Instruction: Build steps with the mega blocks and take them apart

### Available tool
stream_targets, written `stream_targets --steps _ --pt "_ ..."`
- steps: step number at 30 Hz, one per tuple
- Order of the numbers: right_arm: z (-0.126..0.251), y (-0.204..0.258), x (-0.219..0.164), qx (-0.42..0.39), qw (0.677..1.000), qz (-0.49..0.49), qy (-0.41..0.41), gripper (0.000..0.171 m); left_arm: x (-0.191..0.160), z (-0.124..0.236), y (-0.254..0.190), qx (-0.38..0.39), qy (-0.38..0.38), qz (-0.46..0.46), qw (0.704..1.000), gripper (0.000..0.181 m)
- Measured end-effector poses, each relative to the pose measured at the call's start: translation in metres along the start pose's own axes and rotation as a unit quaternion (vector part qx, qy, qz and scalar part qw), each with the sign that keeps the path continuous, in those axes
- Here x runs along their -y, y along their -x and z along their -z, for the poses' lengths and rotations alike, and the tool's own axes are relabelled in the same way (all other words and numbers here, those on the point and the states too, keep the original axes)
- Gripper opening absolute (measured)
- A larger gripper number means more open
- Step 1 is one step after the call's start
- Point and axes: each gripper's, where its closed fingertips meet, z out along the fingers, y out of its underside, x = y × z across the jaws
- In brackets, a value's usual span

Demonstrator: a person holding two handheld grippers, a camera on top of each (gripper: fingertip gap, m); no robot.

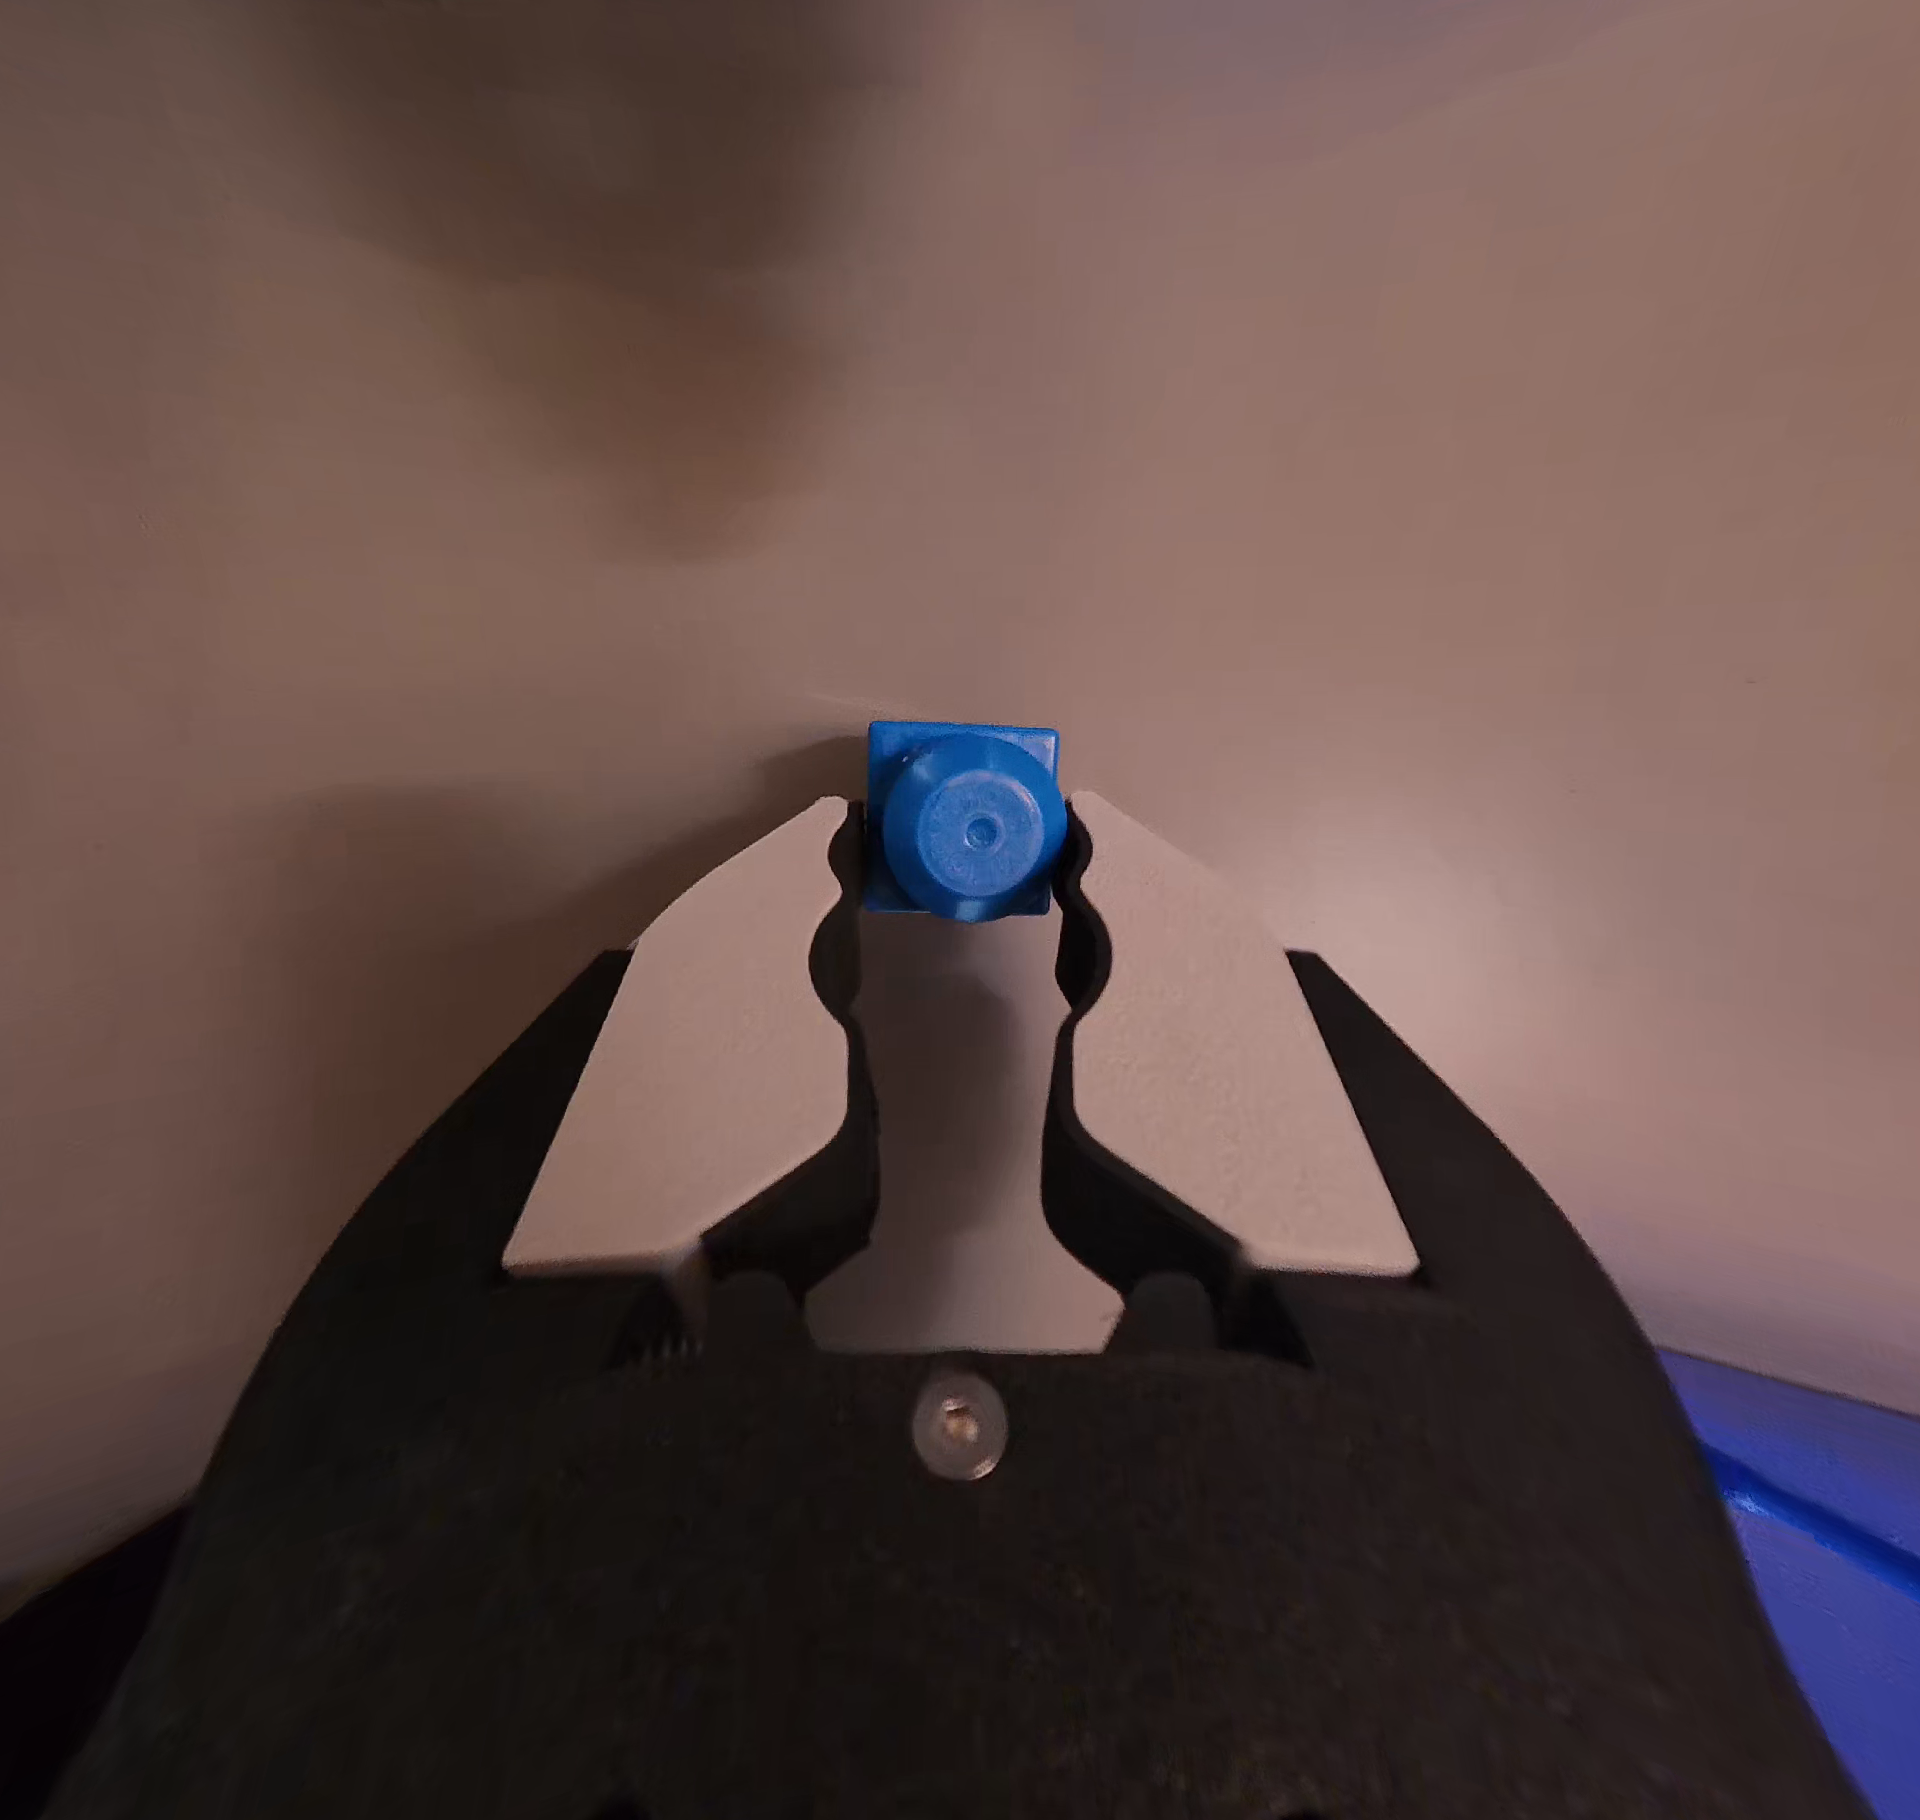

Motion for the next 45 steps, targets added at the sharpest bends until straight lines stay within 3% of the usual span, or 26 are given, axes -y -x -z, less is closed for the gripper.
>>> stream_targets --steps 17,19,25,30,32,33,37,40,45 --pt "-0.005 -0.004 -0.002 -0.017 1.000 0.003 0.010 0.036 -0.007 -0.005 -0.004 -0.012 0.016 0.002 1.000 0.037" --pt "0.002 -0.009 0.008 -0.025 0.999 -0.006 -0.026 0.040 -0.009 -0.007 -0.006 -0.017 0.021 0.003 1.000 0.037" --pt "0.052 -0.017 0.078 -0.048 0.963 -0.025 -0.264 0.054 -0.016 -0.019 -0.019 -0.048 0.033 0.007 0.998 0.037" --pt "0.051 -0.016 0.092 -0.050 0.952 -0.027 -0.300 0.057 -0.018 -0.030 -0.029 -0.066 0.037 0.003 0.997 0.036" --pt "0.049 -0.012 0.096 -0.038 0.950 -0.028 -0.308 0.050 -0.020 -0.032 -0.031 -0.067 0.041 0.001 0.997 0.036" --pt "0.049 -0.011 0.097 -0.040 0.948 -0.028 -0.314 0.036 -0.020 -0.033 -0.031 -0.067 0.041 0.002 0.997 0.037" --pt "0.058 -0.012 0.103 -0.034 0.936 -0.033 -0.349 0.035 -0.010 -0.032 -0.030 -0.063 0.004 0.000 0.998 0.036" --pt "0.078 -0.015 0.110 -0.027 0.912 -0.051 -0.406 0.035 0.000 -0.029 -0.024 -0.045 -0.036 -0.002 0.998 0.056" --pt "0.099 -0.021 0.115 -0.025 0.884 -0.070 -0.462 0.035 0.006 -0.030 -0.021 -0.045 -0.064 0.025 0.997 0.059"
